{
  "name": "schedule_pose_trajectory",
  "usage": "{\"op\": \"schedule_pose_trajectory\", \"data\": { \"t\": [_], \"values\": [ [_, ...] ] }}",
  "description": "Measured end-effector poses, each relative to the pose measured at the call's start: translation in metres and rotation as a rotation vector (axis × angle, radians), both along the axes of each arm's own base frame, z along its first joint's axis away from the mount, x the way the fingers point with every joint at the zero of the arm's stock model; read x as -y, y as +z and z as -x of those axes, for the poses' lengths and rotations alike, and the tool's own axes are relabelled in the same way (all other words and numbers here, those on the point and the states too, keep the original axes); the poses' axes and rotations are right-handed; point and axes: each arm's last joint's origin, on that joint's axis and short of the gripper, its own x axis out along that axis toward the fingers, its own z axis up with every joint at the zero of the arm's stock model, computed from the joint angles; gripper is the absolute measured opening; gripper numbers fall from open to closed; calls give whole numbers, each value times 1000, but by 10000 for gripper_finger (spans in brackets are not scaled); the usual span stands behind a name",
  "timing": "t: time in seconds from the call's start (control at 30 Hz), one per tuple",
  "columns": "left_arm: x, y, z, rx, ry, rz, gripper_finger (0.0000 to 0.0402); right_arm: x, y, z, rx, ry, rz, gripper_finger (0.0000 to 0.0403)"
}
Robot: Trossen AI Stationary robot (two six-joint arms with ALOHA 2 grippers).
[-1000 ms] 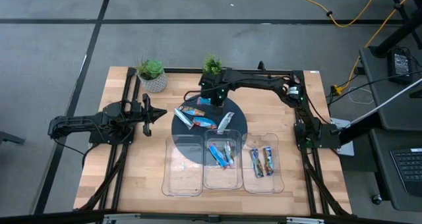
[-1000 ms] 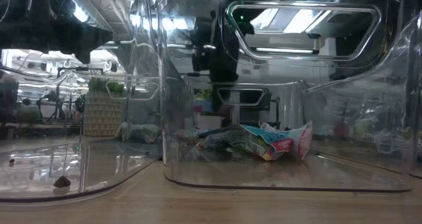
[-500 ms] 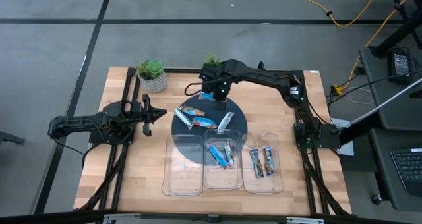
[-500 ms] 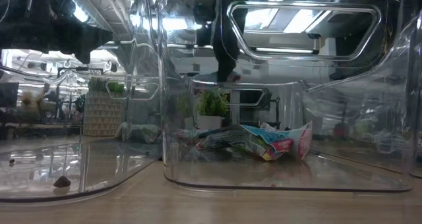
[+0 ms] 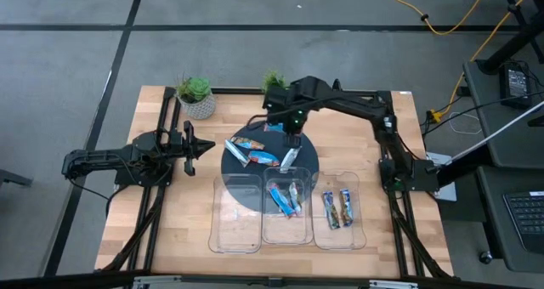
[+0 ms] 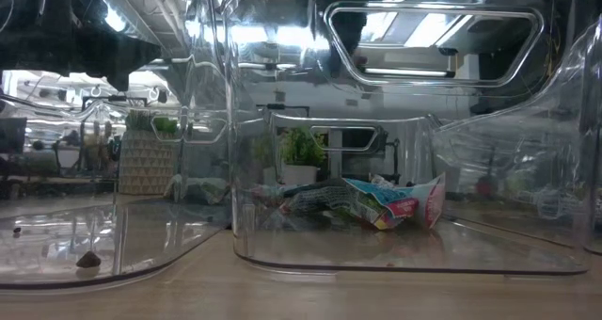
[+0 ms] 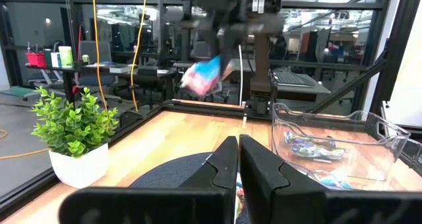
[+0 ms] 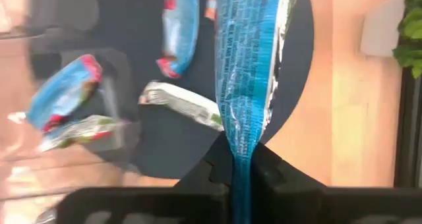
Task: Pick and place Granola Bars by type
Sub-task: Put the red granola bar into the middle transparent bin
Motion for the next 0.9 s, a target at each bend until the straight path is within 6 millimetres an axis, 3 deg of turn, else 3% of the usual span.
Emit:
{"op": "schedule_pose_trajectory", "data": {
  "t": [0.13, 0.3, 0.47, 0.67, 0.9],
  "values": [
    [0, 0, 0, 0, 0, 0, 12, -22, 32, 19, 89, -14, 0, 23],
    [0, 0, 0, 0, 0, 0, 11, -51, 79, 55, 228, -62, 9, 15],
    [0, 0, 0, 0, 0, 0, 8, -77, 106, 83, 323, -113, 73, 24],
    [0, 0, 0, 0, 0, 0, 13, -108, 120, 101, 380, -72, 34, 15],
    [0, 0, 0, 0, 0, 0, 8, -156, 118, 105, 386, 35, -21, 22]
  ]
}}
